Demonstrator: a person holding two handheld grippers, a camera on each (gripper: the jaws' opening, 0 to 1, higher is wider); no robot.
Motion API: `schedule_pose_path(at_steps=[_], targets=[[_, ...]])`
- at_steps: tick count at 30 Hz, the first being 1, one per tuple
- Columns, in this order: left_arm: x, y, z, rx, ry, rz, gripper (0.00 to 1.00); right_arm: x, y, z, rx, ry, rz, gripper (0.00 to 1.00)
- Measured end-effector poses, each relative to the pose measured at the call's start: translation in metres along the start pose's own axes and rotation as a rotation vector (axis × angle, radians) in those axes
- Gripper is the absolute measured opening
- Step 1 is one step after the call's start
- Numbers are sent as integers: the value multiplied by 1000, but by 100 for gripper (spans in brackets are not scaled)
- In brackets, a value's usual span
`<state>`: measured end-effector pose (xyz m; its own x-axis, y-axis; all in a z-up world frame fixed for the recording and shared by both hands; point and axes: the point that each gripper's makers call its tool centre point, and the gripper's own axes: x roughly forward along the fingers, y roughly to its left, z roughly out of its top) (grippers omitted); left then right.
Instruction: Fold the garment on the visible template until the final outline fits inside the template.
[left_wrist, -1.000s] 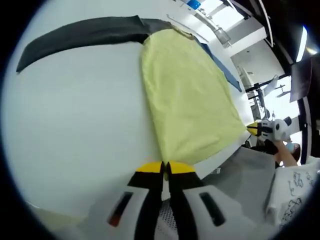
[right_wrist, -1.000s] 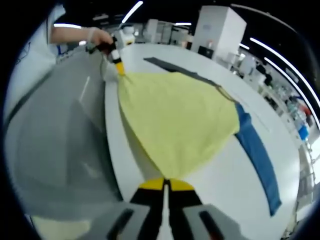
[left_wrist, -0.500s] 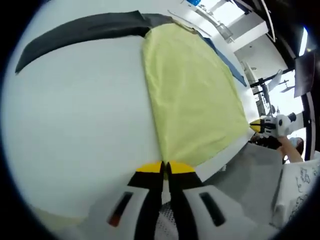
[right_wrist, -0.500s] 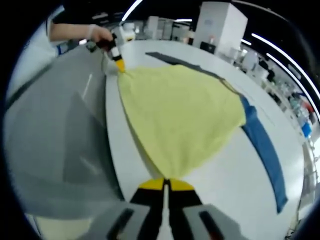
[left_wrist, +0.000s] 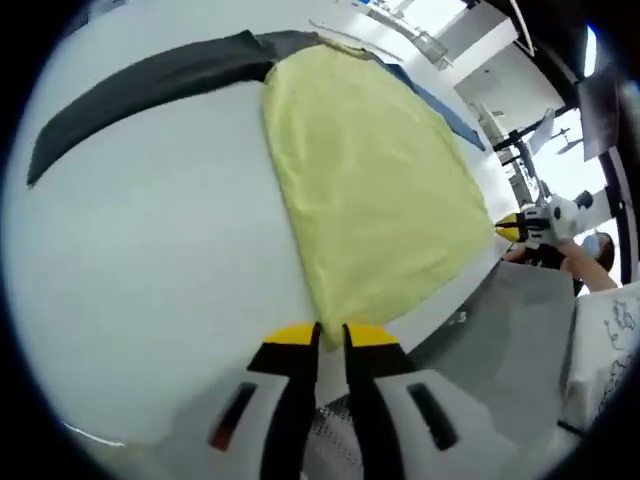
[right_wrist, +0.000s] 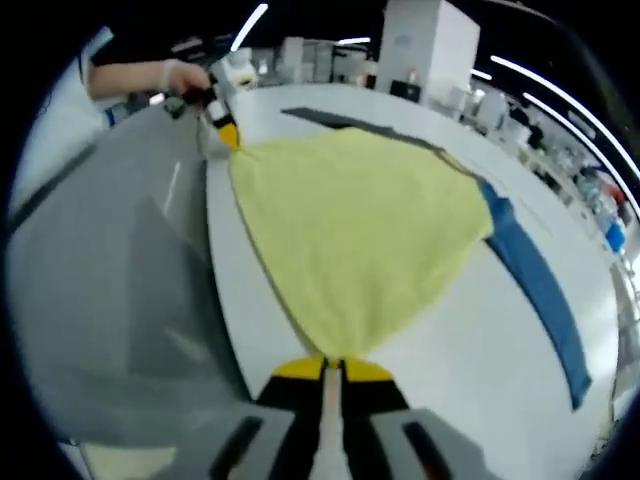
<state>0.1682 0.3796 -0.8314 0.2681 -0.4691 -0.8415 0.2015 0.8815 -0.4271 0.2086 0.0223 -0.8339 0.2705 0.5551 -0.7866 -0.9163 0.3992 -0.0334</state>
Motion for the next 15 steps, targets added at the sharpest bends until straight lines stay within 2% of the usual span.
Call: schedule_pose_path(at_steps=[3, 4, 7, 8, 10, 12, 15], targets=[[-6, -3, 11, 73, -51, -2, 15, -6, -4, 7, 62, -51, 0, 16], [-10, -4, 11, 81, -48, 3, 18, -8, -7, 8, 69, -61, -7, 18], [-17, -4, 24, 201, -103, 20, 26, -13, -15, 11, 91, -94, -19, 28], [-19, -3, 27, 220, -111, 37, 28, -14, -16, 14, 107, -107, -23, 32], [-25, -5, 36, 325, -151, 73, 30, -18, -21, 21, 165, -152, -33, 41], [-28, -1, 45, 388, -188, 91, 37, -22, -29, 26, 197, -190, -60, 49], [-37, -4, 63, 470, -282, 138, 51, -29, -39, 34, 256, -242, -82, 55]])
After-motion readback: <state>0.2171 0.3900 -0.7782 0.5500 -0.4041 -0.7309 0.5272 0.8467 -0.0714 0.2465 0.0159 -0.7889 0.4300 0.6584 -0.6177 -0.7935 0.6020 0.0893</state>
